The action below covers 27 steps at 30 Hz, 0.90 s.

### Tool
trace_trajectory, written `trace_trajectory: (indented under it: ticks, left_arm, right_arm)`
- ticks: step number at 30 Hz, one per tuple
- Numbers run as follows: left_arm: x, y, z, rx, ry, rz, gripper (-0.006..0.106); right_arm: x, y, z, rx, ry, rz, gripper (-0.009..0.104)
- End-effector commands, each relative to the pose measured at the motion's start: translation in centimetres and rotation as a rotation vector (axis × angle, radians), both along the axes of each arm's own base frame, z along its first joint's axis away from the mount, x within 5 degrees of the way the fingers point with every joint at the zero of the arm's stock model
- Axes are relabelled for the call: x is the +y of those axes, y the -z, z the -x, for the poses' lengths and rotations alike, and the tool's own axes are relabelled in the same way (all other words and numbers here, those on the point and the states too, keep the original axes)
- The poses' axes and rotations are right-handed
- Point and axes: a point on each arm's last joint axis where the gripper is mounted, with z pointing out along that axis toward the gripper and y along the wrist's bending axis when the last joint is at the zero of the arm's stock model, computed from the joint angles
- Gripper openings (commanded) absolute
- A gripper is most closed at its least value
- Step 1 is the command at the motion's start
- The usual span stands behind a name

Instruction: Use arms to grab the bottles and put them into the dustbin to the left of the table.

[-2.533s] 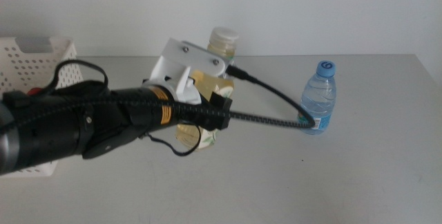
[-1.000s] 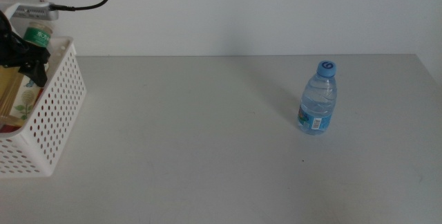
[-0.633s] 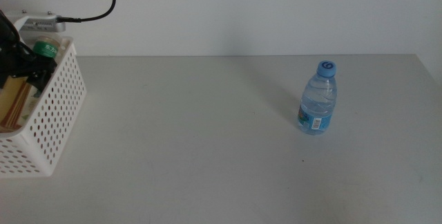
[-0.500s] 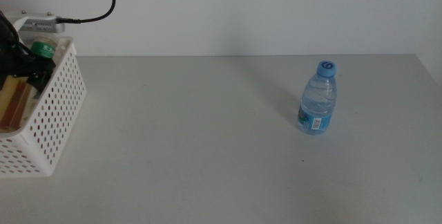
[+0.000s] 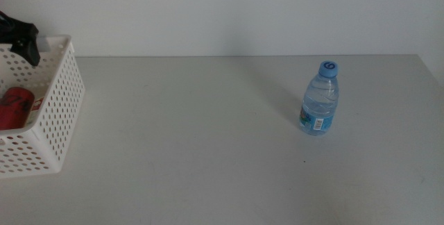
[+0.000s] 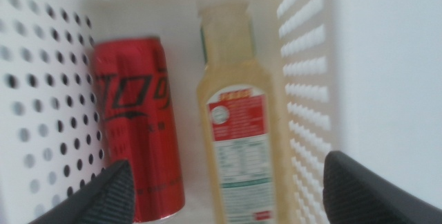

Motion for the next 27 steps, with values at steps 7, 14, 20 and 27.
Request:
trace_trajectory:
  ticks: [7, 14, 20, 27]
  left_arm:
    - [-5.2, -10.7, 7.0, -0.225, 0.141, 0.075, 0.094]
    - [-11.0, -13.5, 13.4, -0.398, 0.313, 0.079, 0.094]
    - [-13.7, -11.3, 20.1, -0.682, 0.389, 0.15, 0.094]
    - [-13.8, -5.8, 27.6, -0.838, 0.419, 0.269, 0.094]
  right_arm:
    - [0.0, -1.2, 0.2, -0.11, -0.004, 0.016, 0.094]
    - [0.0, -1.2, 0.2, -0.11, -0.004, 0.016, 0.094]
    - [0.0, -1.2, 0.2, -0.11, -0.004, 0.016, 0.094]
    - [0.0, -1.2, 0.2, -0.11, -0.004, 0.016, 0.094]
